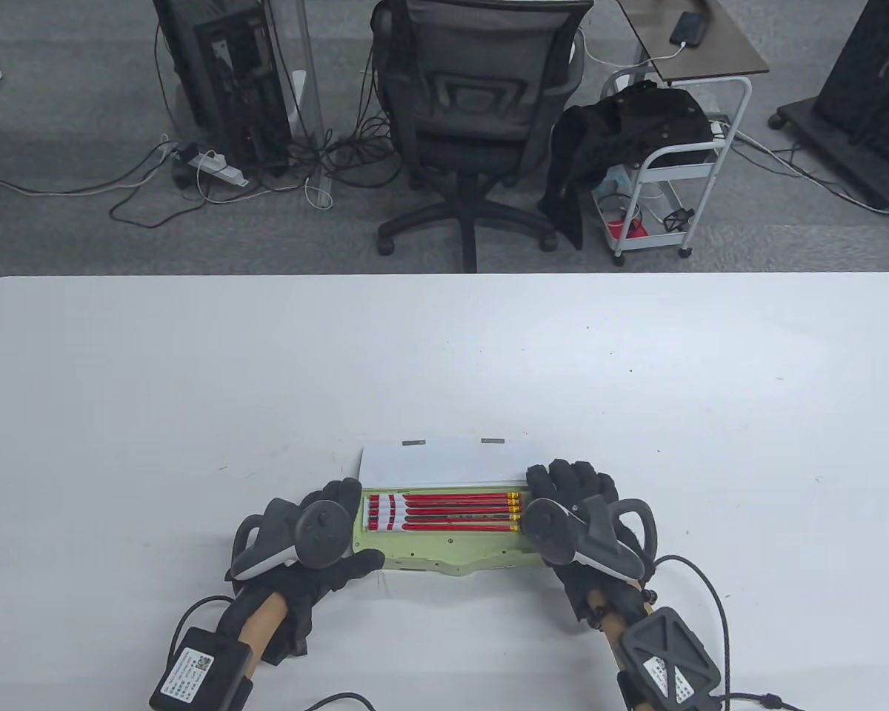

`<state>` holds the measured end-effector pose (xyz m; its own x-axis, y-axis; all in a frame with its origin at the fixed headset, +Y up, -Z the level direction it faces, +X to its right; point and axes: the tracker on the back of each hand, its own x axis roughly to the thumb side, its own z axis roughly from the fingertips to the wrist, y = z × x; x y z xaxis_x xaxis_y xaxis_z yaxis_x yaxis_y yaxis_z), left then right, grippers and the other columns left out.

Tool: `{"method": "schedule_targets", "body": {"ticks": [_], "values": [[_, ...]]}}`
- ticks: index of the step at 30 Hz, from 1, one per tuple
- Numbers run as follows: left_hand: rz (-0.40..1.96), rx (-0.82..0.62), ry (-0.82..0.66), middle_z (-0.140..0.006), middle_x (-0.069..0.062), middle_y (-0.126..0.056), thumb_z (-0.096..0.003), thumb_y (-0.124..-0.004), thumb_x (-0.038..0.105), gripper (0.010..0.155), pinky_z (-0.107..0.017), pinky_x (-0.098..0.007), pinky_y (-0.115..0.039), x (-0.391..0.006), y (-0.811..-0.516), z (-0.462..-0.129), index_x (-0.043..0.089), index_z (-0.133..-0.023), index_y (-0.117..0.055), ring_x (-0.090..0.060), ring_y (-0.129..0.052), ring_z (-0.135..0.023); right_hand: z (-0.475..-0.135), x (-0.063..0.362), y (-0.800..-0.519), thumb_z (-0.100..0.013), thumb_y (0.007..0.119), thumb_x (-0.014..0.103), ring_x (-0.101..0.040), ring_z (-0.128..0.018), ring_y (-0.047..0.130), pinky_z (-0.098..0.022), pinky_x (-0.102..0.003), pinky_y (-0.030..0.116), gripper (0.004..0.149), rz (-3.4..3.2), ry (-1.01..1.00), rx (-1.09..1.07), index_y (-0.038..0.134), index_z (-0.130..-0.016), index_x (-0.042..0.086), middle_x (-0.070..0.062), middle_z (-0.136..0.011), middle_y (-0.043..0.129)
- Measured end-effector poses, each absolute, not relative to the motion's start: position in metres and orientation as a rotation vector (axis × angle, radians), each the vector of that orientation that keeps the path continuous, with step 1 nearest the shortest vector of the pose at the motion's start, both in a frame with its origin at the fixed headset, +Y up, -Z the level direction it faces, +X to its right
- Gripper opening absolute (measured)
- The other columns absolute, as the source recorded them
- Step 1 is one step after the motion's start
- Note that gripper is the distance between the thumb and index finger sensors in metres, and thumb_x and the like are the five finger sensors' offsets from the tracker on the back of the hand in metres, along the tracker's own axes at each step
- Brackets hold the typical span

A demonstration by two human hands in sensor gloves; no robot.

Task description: Organize multifunction pencil case

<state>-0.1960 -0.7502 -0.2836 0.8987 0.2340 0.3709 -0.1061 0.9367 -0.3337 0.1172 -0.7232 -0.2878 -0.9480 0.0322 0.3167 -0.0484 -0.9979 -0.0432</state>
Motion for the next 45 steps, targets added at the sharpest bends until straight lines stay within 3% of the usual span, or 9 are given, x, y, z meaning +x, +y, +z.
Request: {"method": "schedule_targets", "body": {"ticks": [5,12,21,27,36,45], "values": [[0.187,-0.316,-0.419,-0.121,-0.032,-0.044,-0.0446,-0.063,0.063,0.100,-0.070,-0.074,-0.054,-0.197,-0.750,-0.284,0.004,-0.115,-0.025,-0.058,-0.057,-0.107,-0.291,0.125,-0.720,-0.051,0.077,0.041,-0.059,-0.093,0.065,-0.067,-0.071,0.060,0.070,3.025,-0.005,0.449,0.058,-0.108,0.002,-0.032,-0.106,0.060],[0.186,-0.318,-0.420,-0.121,-0.032,-0.043,-0.0447,-0.064,0.063,0.100,-0.070,-0.075,-0.054,-0.197,-0.750,-0.284,0.004,-0.115,-0.024,-0.059,-0.056,-0.107,-0.297,0.163,-0.716,-0.053,0.069,0.047,-0.063,-0.095,0.060,-0.068,-0.073,0.055,0.085,2.824,0.330,0.314,0.040,-0.112,-0.008,-0.039,-0.109,0.047],[0.347,-0.288,-0.317,-0.120,-0.033,-0.046,-0.0461,-0.064,0.062,0.096,-0.069,-0.074,-0.055,-0.221,-0.736,-0.298,0.003,-0.116,-0.034,-0.061,-0.057,-0.105,-0.301,0.154,-0.733,-0.051,0.070,0.052,-0.067,-0.098,0.048,-0.068,-0.076,0.046,0.100,2.729,0.672,0.459,0.023,-0.110,-0.014,-0.043,-0.109,0.033],[0.586,-0.281,-0.121,-0.113,-0.031,-0.064,-0.0503,-0.064,0.057,0.087,-0.065,-0.067,-0.069,-0.233,-0.728,-0.327,0.002,-0.114,-0.041,-0.054,-0.077,-0.096,-0.299,0.148,-0.734,-0.050,0.070,0.051,-0.067,-0.096,0.051,-0.068,-0.075,0.049,0.102,2.777,0.639,0.457,0.023,-0.109,-0.017,-0.044,-0.108,0.035],[0.567,-0.417,-0.011,-0.095,-0.025,-0.093,-0.0513,-0.064,0.056,0.079,-0.050,-0.056,-0.086,-0.209,-0.727,-0.372,0.002,-0.108,-0.061,-0.040,-0.104,-0.072,-0.299,0.146,-0.734,-0.050,0.070,0.052,-0.066,-0.096,0.053,-0.068,-0.075,0.052,0.101,2.793,0.627,0.465,0.024,-0.108,-0.017,-0.044,-0.107,0.038],[0.628,-0.457,0.062,-0.093,-0.028,-0.093,-0.0520,-0.063,0.056,0.082,-0.048,-0.055,-0.087,-0.198,-0.733,-0.383,-0.003,-0.109,-0.055,-0.039,-0.105,-0.069,-0.301,0.147,-0.734,-0.049,0.071,0.052,-0.065,-0.095,0.058,-0.067,-0.074,0.055,0.100,2.791,0.601,0.468,0.027,-0.109,-0.015,-0.042,-0.107,0.043]]}}
